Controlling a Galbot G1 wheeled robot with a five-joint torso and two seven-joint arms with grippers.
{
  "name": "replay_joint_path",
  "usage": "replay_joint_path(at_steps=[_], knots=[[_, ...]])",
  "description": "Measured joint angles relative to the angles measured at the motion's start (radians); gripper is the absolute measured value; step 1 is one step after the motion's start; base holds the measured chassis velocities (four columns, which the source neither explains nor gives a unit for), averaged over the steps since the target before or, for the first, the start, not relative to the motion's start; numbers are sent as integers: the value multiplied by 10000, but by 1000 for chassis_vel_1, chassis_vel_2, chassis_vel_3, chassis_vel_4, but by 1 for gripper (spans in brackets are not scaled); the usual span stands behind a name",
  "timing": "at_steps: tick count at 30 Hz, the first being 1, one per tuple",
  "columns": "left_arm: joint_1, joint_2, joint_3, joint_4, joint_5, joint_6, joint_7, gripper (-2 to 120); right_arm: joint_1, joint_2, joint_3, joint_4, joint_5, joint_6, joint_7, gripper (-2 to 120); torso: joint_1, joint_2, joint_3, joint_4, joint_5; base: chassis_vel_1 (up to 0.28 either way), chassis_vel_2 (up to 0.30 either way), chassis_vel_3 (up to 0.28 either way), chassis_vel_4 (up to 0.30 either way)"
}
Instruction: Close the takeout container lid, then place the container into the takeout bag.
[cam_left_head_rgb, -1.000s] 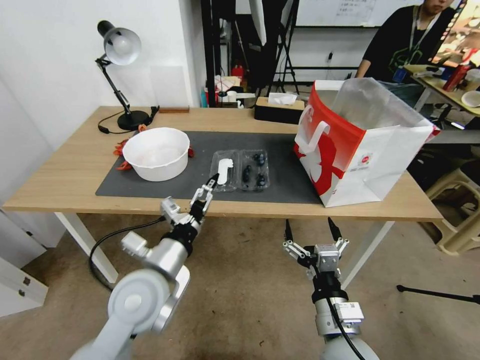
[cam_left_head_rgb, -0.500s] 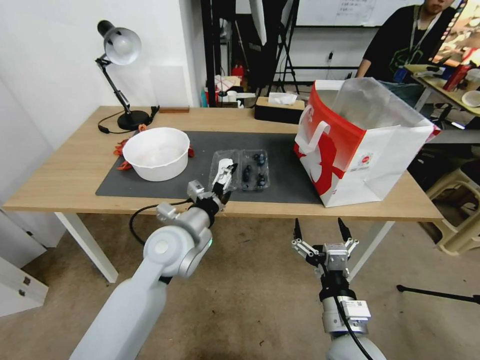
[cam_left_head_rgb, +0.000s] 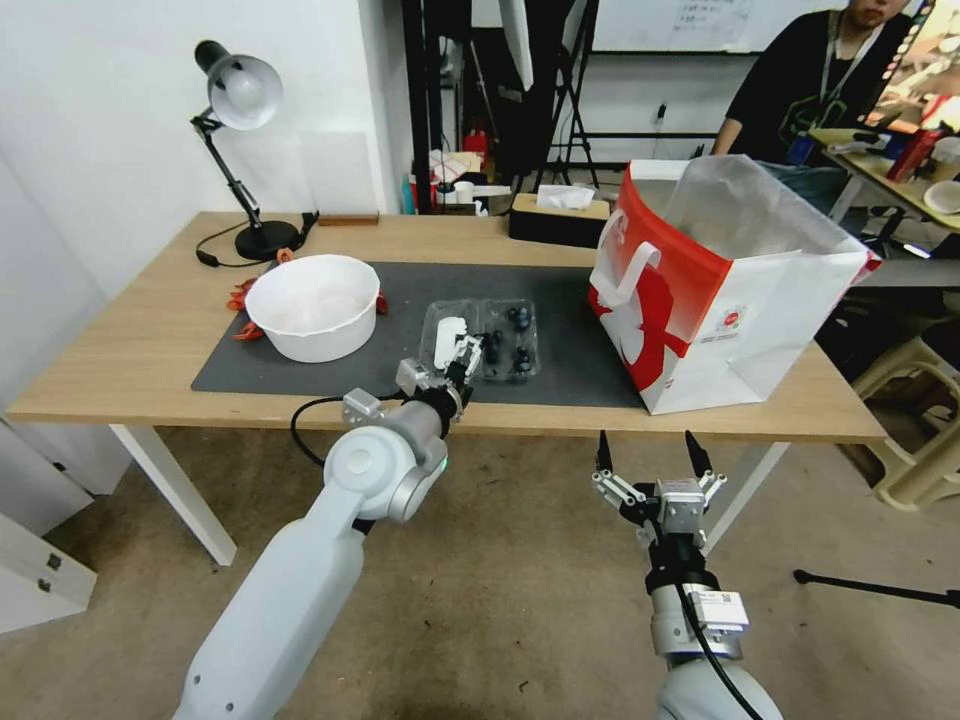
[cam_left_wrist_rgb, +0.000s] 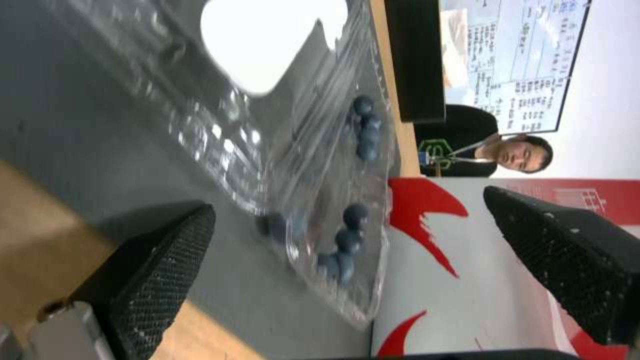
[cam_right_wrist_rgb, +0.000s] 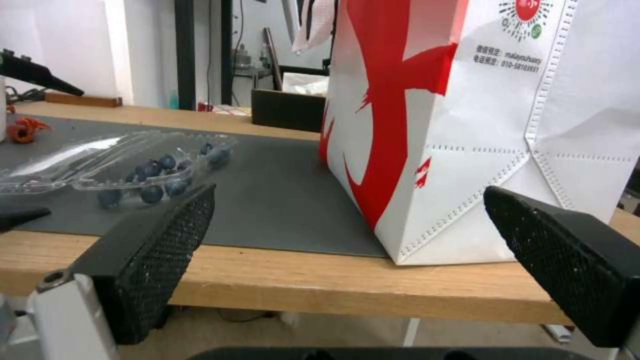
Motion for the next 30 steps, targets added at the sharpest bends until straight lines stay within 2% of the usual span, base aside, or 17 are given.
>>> replay_joint_path(at_steps=[9,14,16,17,20,21,25,30], knots=[[-183,-17,-23,292,191,-109,49,100,15,5,38,-1,25,9,5,100,-3,1,-2,-2,-1,0,0,0,0],[-130,158,105,297,906,-227,357,100,21,23,18,-24,25,30,5,100,-2,0,0,1,-1,0,0,0,0],[-22,305,306,195,1749,-372,726,100,25,36,5,-41,22,37,5,100,-1,-1,1,4,-2,0,0,0,0],[-22,305,306,195,1749,-372,726,100,25,36,5,-41,22,37,5,100,-1,-1,1,4,-2,0,0,0,0],[124,482,584,-6,3059,-595,1379,100,13,56,-14,-47,-1,54,5,100,-2,-1,1,2,-1,0,0,0,0],[124,482,584,-6,3059,-595,1379,100,13,56,-14,-47,-1,54,5,100,-2,-1,1,2,-1,0,0,0,0],[166,667,882,-118,4208,-924,2030,100,-4,71,-18,-63,-38,80,1,100,-1,0,1,0,-2,0,0,0,0],[168,755,973,-230,4678,-1033,2387,100,-14,77,-20,-73,-58,95,-3,100,-1,-1,0,1,-1,0,0,0,0]])
